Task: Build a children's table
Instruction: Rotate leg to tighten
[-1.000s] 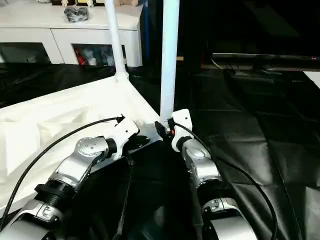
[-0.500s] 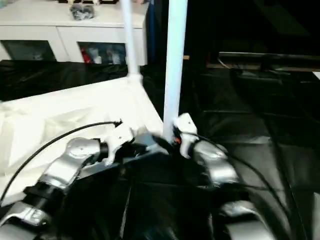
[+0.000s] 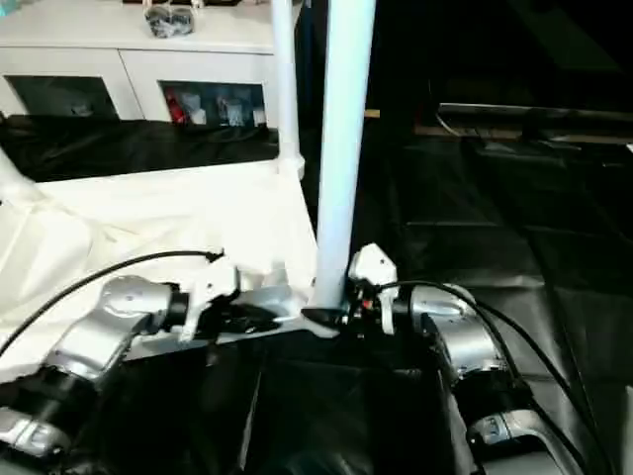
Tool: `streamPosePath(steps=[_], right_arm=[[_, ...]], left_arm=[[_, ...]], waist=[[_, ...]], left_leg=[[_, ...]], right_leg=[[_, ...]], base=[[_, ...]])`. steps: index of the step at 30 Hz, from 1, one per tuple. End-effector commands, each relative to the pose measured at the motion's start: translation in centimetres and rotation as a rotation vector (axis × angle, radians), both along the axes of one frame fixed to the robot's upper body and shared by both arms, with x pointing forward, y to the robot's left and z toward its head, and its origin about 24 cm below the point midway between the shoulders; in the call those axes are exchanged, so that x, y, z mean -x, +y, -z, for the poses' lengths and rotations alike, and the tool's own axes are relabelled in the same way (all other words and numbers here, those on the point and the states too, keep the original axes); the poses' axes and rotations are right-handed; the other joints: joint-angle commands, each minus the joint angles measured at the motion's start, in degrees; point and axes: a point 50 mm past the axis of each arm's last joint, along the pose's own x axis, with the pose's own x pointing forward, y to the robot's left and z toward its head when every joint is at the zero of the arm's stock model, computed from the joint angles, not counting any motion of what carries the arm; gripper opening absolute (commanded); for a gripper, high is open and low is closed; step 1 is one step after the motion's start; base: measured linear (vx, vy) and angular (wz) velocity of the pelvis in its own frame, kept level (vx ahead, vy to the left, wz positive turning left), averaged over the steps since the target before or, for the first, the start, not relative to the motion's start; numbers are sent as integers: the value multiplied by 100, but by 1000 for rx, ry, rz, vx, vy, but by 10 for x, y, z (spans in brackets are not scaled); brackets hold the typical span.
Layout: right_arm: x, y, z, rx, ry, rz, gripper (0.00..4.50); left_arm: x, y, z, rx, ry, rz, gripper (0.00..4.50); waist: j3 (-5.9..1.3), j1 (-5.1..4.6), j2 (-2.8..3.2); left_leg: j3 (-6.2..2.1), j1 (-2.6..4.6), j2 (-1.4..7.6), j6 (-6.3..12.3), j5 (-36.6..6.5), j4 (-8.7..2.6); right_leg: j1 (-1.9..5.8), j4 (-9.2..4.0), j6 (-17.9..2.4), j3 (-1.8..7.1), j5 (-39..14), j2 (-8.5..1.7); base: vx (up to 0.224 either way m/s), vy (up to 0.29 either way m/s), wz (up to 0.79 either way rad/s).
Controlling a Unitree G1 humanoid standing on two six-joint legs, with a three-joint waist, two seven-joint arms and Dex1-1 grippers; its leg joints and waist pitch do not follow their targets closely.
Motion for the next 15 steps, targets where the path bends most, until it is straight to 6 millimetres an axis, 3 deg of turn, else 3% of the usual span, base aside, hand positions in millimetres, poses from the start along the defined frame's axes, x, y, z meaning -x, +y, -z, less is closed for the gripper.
streamPosePath(steps=[1,5,9,10,11,12,13,15], right_arm=[[5,1,5,22,24,-28,254],[7,5,8,6,31,-24,254],[3,11,12,-29,42,89,254],[-1,12,15,-23,34,158,254],[-9,16,20,-21,27,301,252],[-11,17,22,-20,30,341,252],[-14,20,25,-16,32,404,252],[-18,24,29,-13,38,492,252]], left_arm=[[-2,-4,-14,37,-50,26,0],[-5,-5,-13,36,-68,2,0],[-13,-11,-12,31,-115,-91,0],[-17,-14,-12,33,-126,-128,0],[-23,-22,-14,46,-147,-203,0],[-25,-25,-14,51,-152,-223,0],[-27,-30,-15,55,-159,-238,0],[-29,-38,-15,58,-168,-261,0]], waist=[[-341,11,-38],[-346,16,-46],[-341,6,-47],[-339,7,-43],[-328,-16,-84],[-320,-35,-59],[-321,-54,-125],[-324,-49,-94]], left_leg=[[-126,53,362,430,-1150,-384],[-127,47,356,427,-1092,-380],[-127,46,356,396,-1118,-385],[-135,59,354,365,-1157,-388],[-129,65,340,327,-1209,-393],[-130,87,332,241,-1247,-401],[-144,76,324,181,-1277,-409],[-150,71,322,172,-1266,-406]], right_leg=[[281,-468,-1185,305,-1468,-523],[288,-458,-1180,304,-1401,-517],[280,-482,-1139,310,-1518,-531],[276,-489,-1126,305,-1579,-530],[271,-509,-1090,307,-1701,-526],[243,-525,-1070,311,-1865,-529],[271,-540,-997,300,-2073,-539],[272,-548,-917,307,-2159,-555]], base=[[0,0,0],[0,0,0],[0,0,0],[0,0,0],[0,0,0],[0,0,0],[0,0,0],[0,0,0]])
